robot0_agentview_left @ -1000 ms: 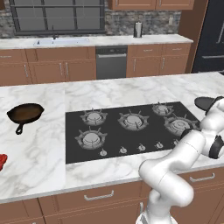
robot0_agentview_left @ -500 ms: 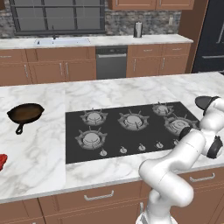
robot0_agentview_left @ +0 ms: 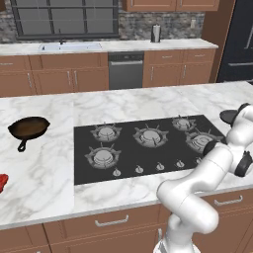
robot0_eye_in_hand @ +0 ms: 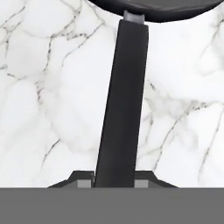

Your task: Place both pans onto different burners. Then place the broccoli and the steak on different pans.

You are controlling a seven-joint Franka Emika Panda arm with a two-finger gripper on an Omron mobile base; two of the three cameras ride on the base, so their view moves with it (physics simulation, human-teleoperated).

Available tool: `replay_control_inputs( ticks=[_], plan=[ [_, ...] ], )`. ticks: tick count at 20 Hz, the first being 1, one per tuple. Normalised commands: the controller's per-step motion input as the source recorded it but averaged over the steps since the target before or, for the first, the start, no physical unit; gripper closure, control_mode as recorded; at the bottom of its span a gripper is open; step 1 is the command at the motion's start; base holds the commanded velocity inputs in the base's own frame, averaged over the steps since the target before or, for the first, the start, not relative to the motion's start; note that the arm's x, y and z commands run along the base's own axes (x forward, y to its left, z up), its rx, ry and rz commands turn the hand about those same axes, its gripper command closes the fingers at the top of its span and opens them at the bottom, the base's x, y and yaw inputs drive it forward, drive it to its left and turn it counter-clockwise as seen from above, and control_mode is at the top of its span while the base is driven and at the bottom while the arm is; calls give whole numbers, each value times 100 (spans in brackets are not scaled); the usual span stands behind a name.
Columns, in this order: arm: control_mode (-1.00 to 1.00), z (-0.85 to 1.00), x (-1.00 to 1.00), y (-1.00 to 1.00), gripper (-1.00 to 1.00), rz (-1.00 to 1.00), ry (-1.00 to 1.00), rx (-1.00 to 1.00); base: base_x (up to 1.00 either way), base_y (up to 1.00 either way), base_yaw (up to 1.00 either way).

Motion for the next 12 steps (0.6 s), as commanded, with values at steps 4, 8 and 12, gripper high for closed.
replay_control_inputs(
  ticks=[4, 8, 12],
  plan=[
    [-100, 31, 0, 6, 100, 0, 0, 3, 0, 0, 0],
    [-100, 14, 0, 12, 100, 0, -3, 0, 0, 0, 0],
    [-100, 18, 0, 17, 100, 0, -5, 1, 0, 0, 0]
  ],
)
